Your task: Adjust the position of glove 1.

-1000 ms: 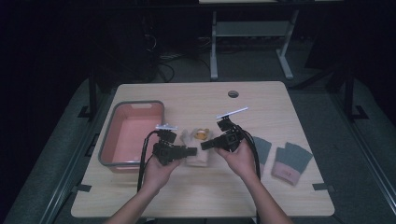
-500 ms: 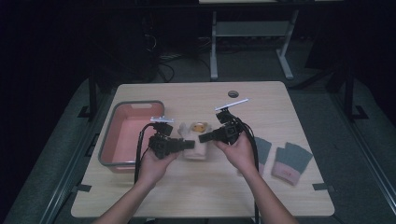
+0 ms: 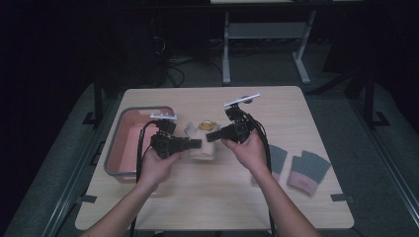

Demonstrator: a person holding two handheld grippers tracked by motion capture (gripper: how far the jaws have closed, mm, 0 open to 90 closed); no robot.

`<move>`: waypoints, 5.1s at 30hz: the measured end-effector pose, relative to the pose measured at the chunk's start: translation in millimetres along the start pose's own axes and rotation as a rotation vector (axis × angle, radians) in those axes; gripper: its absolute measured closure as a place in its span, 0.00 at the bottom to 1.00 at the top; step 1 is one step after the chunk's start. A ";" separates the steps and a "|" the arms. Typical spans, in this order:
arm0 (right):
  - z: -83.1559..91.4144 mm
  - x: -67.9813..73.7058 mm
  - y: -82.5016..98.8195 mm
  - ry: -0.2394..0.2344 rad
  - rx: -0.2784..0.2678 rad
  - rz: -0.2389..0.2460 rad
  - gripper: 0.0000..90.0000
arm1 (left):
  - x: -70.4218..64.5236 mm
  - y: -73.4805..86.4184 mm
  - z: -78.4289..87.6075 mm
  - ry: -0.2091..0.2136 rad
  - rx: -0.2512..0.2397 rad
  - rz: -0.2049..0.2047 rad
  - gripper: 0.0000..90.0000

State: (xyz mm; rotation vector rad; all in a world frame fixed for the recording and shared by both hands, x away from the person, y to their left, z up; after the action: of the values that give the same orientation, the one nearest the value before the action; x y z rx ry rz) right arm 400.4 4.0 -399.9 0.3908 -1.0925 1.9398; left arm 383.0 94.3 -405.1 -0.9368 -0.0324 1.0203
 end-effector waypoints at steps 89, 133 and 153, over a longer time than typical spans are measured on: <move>-105.2 92.9 -94.6 -0.157 0.077 0.099 0.89 | 105.8 -15.9 126.7 -0.085 -0.097 0.099 0.78; -183.4 41.8 -40.9 -0.175 0.201 -0.046 0.87 | 151.8 52.0 79.1 -0.148 0.116 0.184 0.77; -190.0 36.3 -28.7 -0.078 0.271 0.005 0.87 | 162.5 72.8 66.0 -0.221 0.202 0.189 0.78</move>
State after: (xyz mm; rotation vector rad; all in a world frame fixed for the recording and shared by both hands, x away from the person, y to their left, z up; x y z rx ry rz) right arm 426.7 184.7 -470.0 0.6168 -0.8800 2.0981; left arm 393.5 270.4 -475.4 -0.6486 -0.0249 1.2749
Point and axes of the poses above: each handheld gripper's, and its own axes: z roughly backward along the jaws, y roughly out of its underside, x roughly to its left, the point moved 10 cm from there along -z, roughly forward along the jaws, and after that the axes turned 6 degrees about -y, right-handed, at the moved point
